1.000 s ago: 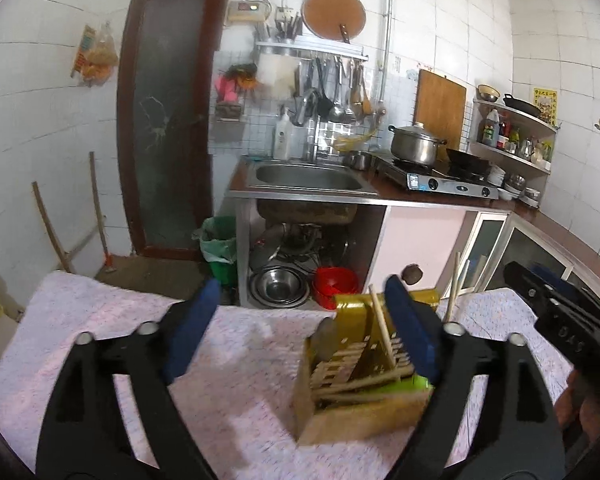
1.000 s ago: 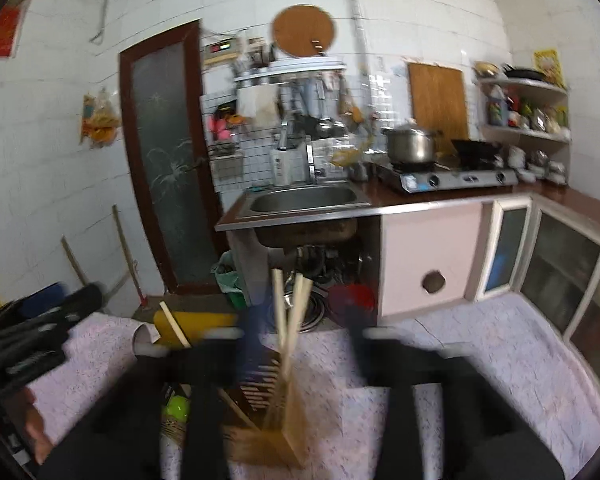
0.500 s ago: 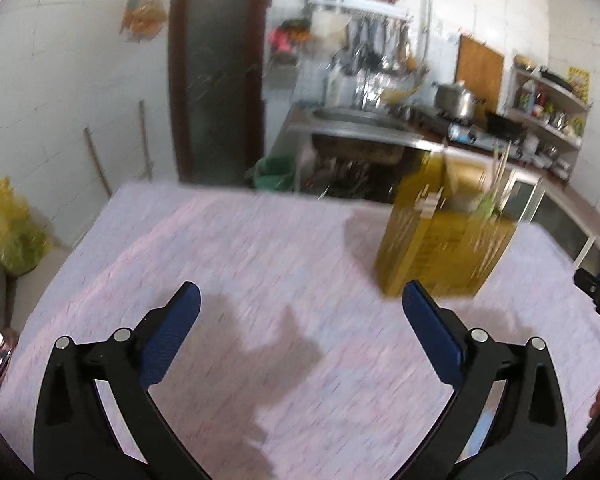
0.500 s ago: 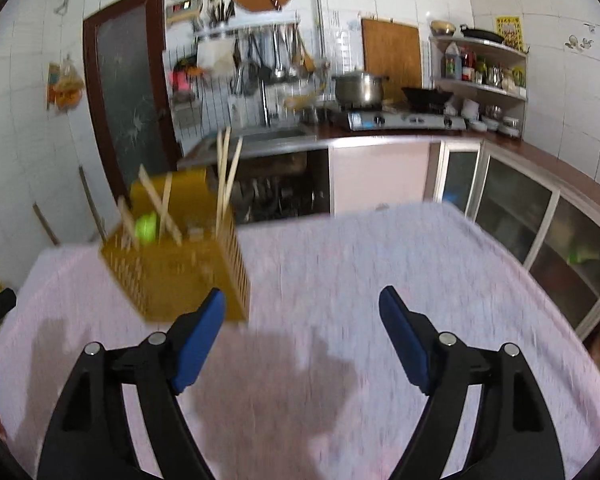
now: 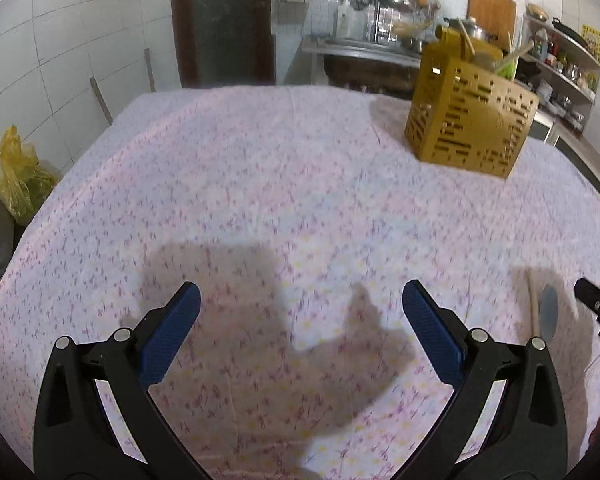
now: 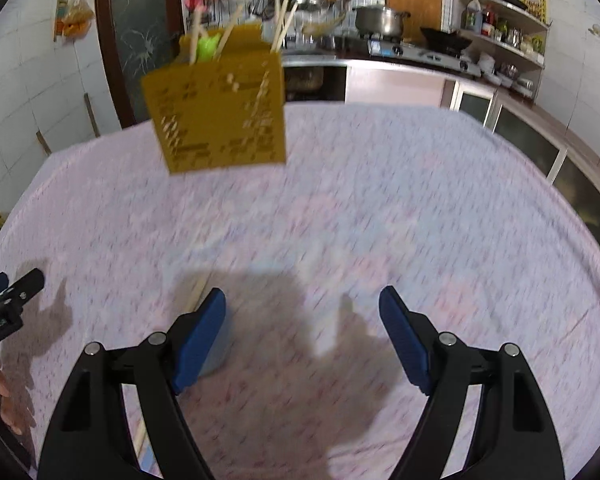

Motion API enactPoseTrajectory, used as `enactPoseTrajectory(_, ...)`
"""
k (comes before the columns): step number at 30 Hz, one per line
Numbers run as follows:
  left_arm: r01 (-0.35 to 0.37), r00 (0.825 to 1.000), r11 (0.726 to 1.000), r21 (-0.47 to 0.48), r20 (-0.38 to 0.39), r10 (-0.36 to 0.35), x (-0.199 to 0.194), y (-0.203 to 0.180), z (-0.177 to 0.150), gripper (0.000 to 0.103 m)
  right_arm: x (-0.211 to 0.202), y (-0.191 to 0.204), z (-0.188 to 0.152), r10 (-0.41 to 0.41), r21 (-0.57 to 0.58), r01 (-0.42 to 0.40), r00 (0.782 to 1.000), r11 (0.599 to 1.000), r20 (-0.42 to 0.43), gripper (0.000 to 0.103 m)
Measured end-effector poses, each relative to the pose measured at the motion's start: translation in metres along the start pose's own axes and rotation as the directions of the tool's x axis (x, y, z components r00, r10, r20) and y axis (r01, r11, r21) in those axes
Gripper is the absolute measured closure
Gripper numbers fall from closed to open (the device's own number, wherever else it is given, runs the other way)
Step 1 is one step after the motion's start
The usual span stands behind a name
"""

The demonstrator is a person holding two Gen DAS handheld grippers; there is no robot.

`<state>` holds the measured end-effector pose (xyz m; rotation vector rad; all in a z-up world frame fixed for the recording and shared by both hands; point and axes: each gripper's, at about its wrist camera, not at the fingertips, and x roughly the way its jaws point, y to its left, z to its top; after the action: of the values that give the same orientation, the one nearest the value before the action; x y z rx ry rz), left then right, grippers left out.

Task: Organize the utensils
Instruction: 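Move both tools back down to the cloth, then grasp the blue spatula with the right tool, then grasp a chopstick with the left tool while the right tool holds the spatula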

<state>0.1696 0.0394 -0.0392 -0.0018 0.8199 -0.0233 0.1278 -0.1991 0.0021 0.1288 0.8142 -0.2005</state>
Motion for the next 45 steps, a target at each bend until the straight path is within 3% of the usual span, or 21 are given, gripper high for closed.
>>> enactPoseTrajectory(6,-0.037,0.999,0.999,0.039,0.013,0.037,-0.004,0.005,-0.002,0.005,0.001,0.025,-0.022,-0.012,-0.018,0.011,0.998,1.0,-0.064,0.025)
enactPoseTrajectory(12,-0.042,0.999,0.999,0.003,-0.016,0.042,0.002,0.022,0.005,0.005,0.007,0.041,-0.029,-0.043,-0.026,0.041,0.994,0.999,-0.098,0.028)
enactPoseTrajectory(17,-0.025,0.999,0.998,-0.057,-0.03,0.024,0.003,0.035,0.004,0.005,0.011,0.054,-0.023,-0.053,-0.035,0.05,0.993,0.998,-0.102,0.043)
enactPoseTrajectory(23,-0.03,0.999,0.999,-0.04,-0.034,0.029,0.003,0.028,0.003,0.005,0.015,0.054,-0.014,-0.014,-0.011,0.013,0.994,1.0,-0.108,0.067)
enactPoseTrajectory(28,-0.021,0.999,1.0,-0.014,-0.043,0.02,0.002,0.018,0.004,0.005,0.013,0.043,-0.012,0.034,-0.007,-0.035,0.994,0.999,-0.103,0.067)
enactPoseTrajectory(35,0.047,0.996,0.999,0.004,-0.07,-0.046,0.001,-0.019,0.004,0.005,0.013,-0.003,-0.006,0.058,-0.019,-0.06,0.993,0.998,-0.101,0.067)
enactPoseTrajectory(45,0.167,0.977,0.98,0.106,-0.152,-0.15,0.007,-0.113,-0.008,0.005,0.017,-0.069,-0.002,0.052,-0.048,-0.058,0.992,0.997,-0.113,0.067)
